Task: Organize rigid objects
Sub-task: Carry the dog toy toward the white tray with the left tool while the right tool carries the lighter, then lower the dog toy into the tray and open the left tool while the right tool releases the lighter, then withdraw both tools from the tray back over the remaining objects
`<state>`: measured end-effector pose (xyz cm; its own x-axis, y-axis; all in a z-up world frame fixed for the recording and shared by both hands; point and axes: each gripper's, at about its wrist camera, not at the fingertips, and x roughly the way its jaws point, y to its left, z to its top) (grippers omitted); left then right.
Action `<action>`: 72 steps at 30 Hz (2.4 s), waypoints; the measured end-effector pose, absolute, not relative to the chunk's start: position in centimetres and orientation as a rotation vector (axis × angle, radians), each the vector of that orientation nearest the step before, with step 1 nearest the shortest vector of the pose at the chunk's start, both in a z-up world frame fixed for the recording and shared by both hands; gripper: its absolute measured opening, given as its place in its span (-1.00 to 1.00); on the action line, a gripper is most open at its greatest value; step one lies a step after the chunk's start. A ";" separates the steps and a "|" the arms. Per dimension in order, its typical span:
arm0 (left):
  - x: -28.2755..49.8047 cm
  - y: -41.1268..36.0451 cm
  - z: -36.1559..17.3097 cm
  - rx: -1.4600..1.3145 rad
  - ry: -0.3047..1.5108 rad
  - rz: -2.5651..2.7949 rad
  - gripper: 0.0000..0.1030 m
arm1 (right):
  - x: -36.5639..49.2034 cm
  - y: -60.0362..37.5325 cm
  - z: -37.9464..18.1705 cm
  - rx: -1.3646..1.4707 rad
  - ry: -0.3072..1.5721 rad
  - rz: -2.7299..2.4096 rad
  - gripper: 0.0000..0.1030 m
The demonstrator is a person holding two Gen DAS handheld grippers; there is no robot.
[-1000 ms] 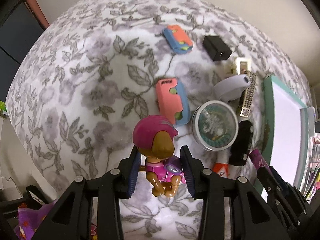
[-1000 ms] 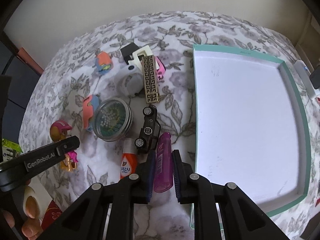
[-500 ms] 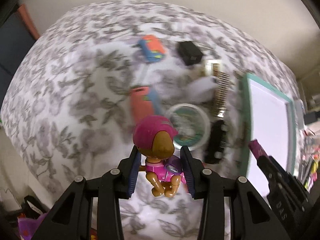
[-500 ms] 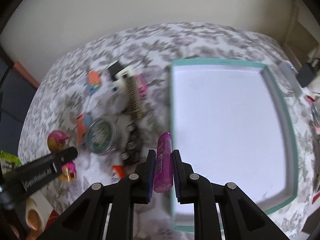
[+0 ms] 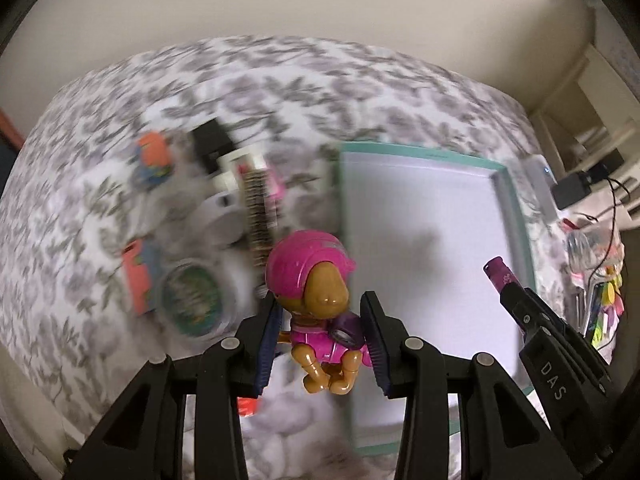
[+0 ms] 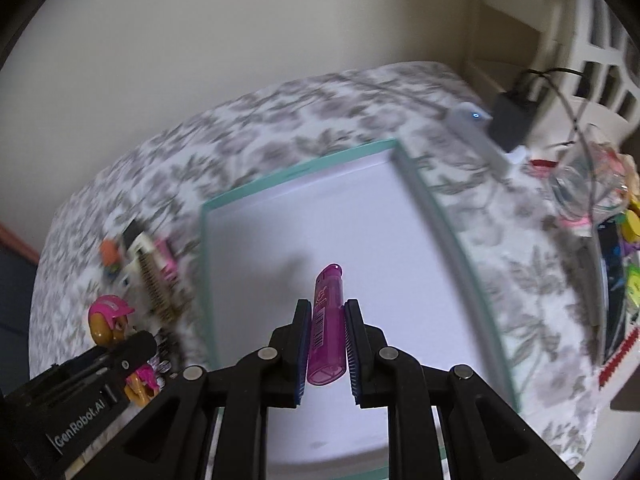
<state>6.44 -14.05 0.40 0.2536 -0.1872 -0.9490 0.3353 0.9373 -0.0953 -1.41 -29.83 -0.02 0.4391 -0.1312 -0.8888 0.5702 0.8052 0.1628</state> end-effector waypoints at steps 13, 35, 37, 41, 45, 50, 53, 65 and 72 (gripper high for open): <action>6.0 -22.2 -2.0 0.255 1.256 -0.425 -0.18 | -2.8 -34.8 -2.7 0.555 1.059 -0.565 -0.65; 6.3 -22.9 -5.6 0.264 1.320 -0.407 -0.16 | -2.6 -34.6 -6.3 0.535 1.183 -0.579 -0.66; 6.3 -23.0 -5.4 0.259 1.318 -0.414 -0.09 | -2.5 -34.6 -6.2 0.533 1.185 -0.579 -0.66; 6.2 -22.6 -4.6 0.238 1.314 -0.428 0.03 | -2.5 -34.6 -6.0 0.536 1.186 -0.580 -0.64; 6.1 -21.9 -3.2 0.214 1.292 -0.434 0.06 | -2.4 -34.5 -5.3 0.525 1.171 -0.582 -0.64; 6.4 -20.3 -1.6 0.169 1.256 -0.412 0.48 | -2.4 -34.0 -4.3 0.497 1.163 -0.582 -0.56; 6.7 -19.2 -1.1 0.164 1.237 -0.381 0.48 | -2.3 -33.6 -4.2 0.476 1.164 -0.577 -0.18; 6.8 -15.9 -1.7 0.169 1.225 -0.335 0.49 | -2.3 -32.4 -3.7 0.438 1.120 -0.566 0.56; 6.9 -13.9 -2.1 0.115 1.208 -0.327 0.61 | -2.5 -32.2 -4.1 0.465 1.108 -0.552 0.94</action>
<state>6.88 -13.86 -2.11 0.3150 -0.1868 -0.9305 0.3085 0.9474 -0.0857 -2.50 -32.23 -4.14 0.3392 -0.1825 -0.9228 0.6268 0.7753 0.0771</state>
